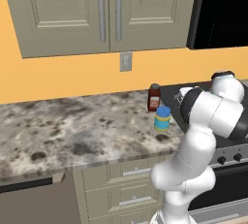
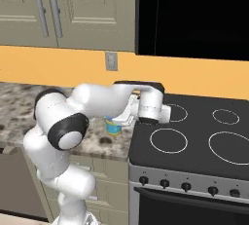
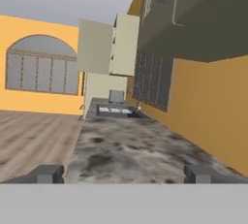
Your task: Collect the paprika, mayonnaise, and shaker from the cabinet and place them next to the stove.
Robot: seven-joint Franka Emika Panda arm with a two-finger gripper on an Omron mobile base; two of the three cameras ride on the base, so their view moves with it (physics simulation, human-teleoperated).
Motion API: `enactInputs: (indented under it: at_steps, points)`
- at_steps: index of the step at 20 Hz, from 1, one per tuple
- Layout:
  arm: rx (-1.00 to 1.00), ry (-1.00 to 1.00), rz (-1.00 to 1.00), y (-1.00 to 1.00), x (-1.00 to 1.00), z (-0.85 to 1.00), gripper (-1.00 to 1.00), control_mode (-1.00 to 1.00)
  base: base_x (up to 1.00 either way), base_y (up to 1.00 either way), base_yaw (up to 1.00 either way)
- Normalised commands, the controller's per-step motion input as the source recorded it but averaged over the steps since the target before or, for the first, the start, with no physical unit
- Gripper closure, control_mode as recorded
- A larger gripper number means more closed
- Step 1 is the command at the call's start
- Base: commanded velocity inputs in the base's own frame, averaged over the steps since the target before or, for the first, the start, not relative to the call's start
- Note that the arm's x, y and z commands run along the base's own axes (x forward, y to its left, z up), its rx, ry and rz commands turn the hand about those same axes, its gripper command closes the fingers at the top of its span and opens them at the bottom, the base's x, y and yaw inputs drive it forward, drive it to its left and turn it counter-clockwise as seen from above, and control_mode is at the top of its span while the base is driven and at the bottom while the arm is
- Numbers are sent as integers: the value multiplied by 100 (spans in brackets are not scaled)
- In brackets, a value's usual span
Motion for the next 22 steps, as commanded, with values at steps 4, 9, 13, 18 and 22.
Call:
enactInputs:
  at_steps: [4, 9, 13, 18, 22]
  points:
    - [-9, 8, -6, 97, -82, 47, -100, -100, 0, 0, 0]
    - [-12, 18, -2, 100, -77, 44, -100, -100, 0, 0, 0]
    - [-12, 17, -2, 100, -65, 35, -100, -100, 0, 0, 0]
    - [-4, 0, -13, 70, -74, 3, -100, -100, 0, 0, 0]
    - [0, 0, -20, 24, -81, -4, -100, -100, 0, 0, 0]
